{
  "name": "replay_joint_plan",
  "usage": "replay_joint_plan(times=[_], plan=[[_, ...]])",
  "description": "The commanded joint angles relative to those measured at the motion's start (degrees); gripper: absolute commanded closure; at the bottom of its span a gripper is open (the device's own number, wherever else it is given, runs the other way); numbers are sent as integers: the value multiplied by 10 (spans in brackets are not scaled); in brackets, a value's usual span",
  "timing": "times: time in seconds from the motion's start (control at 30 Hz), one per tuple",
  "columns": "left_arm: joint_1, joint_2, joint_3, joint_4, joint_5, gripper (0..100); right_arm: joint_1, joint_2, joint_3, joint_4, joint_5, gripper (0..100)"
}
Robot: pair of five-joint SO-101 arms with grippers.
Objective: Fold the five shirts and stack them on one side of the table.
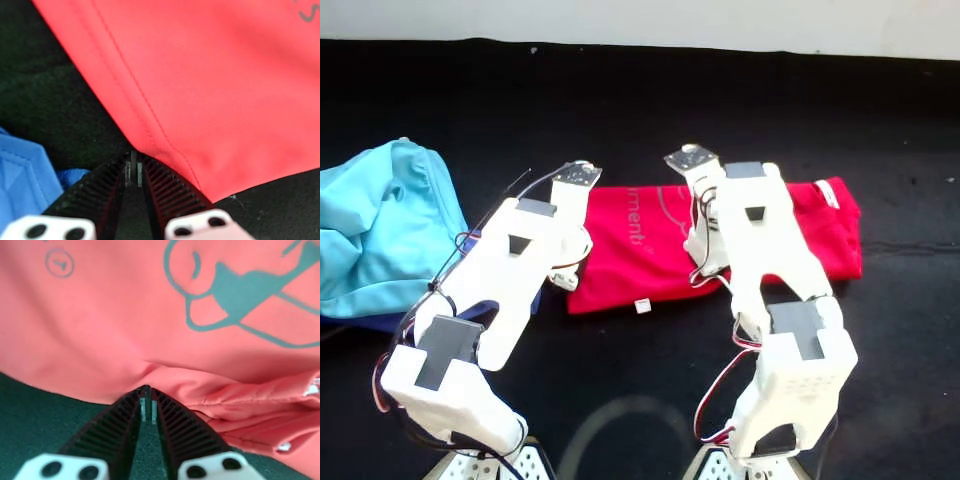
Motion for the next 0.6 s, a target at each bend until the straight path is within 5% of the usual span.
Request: replay_joint_plan(times=[0.0, 0.4, 0.57], plan=[[-4, -2, -2, -31, -1, 992, 0, -64, -25, 11, -5, 992], [-4, -2, -2, -31, -1, 992, 142, -218, -13, -1, -4, 992], [-4, -2, -2, -31, -1, 992, 218, -204, 83, -137, -3, 992]])
